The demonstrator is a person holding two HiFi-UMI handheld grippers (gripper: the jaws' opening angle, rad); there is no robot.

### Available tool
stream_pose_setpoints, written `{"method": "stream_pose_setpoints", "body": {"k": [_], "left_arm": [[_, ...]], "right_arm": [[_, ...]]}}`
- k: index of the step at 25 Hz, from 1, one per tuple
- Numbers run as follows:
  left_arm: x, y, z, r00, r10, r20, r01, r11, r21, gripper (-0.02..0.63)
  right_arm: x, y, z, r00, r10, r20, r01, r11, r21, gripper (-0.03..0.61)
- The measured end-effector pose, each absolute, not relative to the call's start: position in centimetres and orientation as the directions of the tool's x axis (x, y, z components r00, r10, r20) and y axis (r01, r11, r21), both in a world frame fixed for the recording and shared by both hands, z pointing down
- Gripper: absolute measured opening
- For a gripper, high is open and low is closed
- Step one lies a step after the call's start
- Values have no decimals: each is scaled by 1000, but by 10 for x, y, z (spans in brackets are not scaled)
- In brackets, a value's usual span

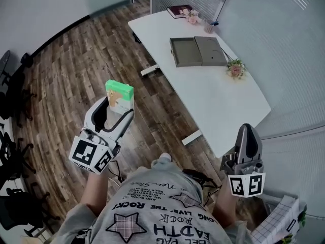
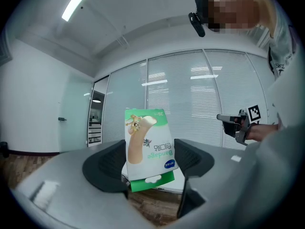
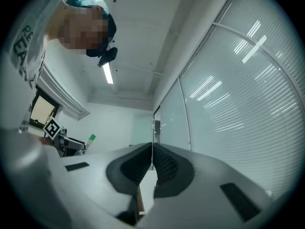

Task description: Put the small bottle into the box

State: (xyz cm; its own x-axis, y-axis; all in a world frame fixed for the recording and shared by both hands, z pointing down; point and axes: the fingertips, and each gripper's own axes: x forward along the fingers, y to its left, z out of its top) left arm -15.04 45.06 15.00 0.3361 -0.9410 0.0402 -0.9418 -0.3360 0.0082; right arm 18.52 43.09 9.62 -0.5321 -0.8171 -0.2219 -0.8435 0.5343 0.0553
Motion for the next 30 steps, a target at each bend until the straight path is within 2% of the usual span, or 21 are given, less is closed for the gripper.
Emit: {"method": "stream_pose_setpoints", "body": {"k": [12,21,30], "left_arm": [[-153,441,156,280,-959,55,-960,-279,16,327],[-154,425,159,304,-951,56,-953,-303,20,326],[-161,285,155,376,-926,45,-927,-375,23,327]], "right_arm": [[181,400,103,-588,-781,-211,-804,593,47,14],[181,392,102,-573,-792,-211,-816,575,58,14],[177,281,101,-509,-835,-207,-859,509,58,14]]}}
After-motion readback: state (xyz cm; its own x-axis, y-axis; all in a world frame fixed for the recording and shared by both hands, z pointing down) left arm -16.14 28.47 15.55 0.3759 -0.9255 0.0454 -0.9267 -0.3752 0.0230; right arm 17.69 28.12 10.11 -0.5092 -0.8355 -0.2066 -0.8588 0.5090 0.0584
